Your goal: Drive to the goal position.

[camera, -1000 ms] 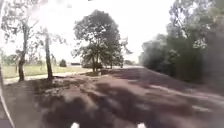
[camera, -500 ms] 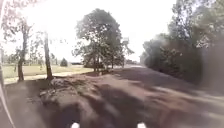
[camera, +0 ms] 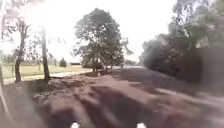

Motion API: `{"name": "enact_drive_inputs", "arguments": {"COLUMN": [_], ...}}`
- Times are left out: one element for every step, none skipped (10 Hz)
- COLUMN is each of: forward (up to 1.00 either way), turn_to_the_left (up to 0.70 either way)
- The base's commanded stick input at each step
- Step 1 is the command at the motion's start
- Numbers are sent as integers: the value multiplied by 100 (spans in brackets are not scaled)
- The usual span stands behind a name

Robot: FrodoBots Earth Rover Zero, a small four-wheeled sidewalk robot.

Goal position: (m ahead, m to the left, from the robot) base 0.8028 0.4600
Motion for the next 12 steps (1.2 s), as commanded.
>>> {"name": "enact_drive_inputs", "arguments": {"forward": [70,70,70,70,70,70,70,70,70,70,70,70], "turn_to_the_left": [-25,-20,-15,-11,-6,-1,0,0,0,0,0,0]}}
